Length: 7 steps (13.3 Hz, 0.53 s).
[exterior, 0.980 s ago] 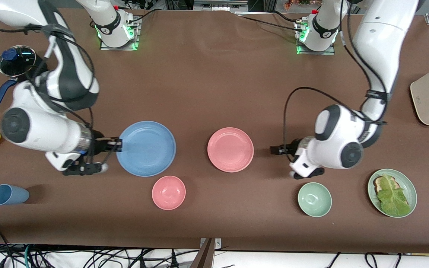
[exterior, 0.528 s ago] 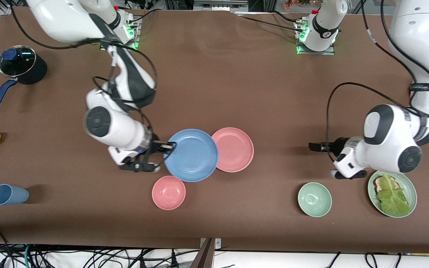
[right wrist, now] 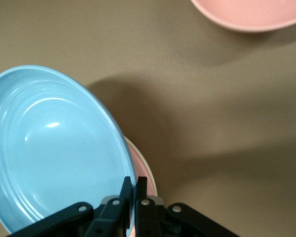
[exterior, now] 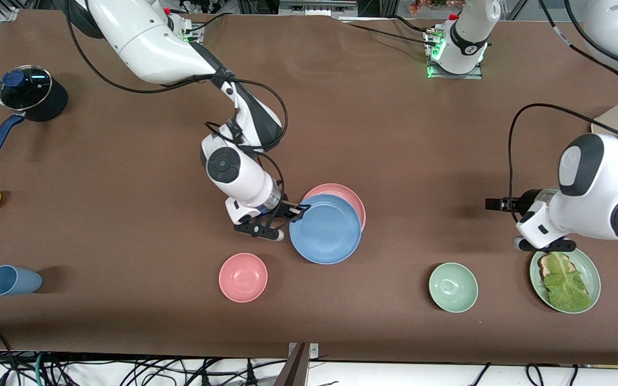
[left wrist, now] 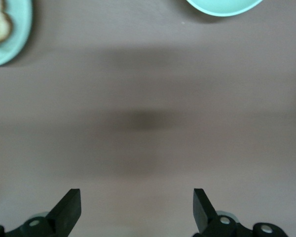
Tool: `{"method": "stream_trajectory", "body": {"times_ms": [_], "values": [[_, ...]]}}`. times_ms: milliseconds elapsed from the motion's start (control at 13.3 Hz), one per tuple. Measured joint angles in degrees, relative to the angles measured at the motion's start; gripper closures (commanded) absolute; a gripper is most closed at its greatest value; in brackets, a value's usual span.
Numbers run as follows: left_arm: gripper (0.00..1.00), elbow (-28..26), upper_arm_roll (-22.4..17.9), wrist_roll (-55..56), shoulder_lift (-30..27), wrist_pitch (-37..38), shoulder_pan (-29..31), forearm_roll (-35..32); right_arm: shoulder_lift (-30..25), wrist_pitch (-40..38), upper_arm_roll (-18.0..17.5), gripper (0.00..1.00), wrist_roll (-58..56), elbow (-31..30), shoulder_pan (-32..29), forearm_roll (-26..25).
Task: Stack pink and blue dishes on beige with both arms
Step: 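Carry the blue plate over the pink plate while the left gripper withdraws, then lower the blue plate onto the pink plate and open the right gripper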
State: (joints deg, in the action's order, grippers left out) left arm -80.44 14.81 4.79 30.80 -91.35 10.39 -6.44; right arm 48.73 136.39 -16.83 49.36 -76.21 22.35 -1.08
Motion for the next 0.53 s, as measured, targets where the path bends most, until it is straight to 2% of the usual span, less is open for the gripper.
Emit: {"method": "stream_trajectory", "body": {"times_ms": [151,377,528], "values": [[0.00,-1.3,-1.0,-0.6,-4.6,1.5,-1.1,-0.5,0.6,0.1,0.1,1.00,2.7,0.0,0.4,-0.3],[0.00,-6.6,-7.7,-3.6,-12.7,2.4,-7.1,0.5,0.9,-0.3,0.1,1.00,8.4,-0.3,0.8,-0.4],[0.00,-9.2,-9.7,-3.7,-17.7,2.4,-8.9,3.2,1.1,-1.2,0.1,1.00,9.9,-0.4,1.5,-0.5]]}}
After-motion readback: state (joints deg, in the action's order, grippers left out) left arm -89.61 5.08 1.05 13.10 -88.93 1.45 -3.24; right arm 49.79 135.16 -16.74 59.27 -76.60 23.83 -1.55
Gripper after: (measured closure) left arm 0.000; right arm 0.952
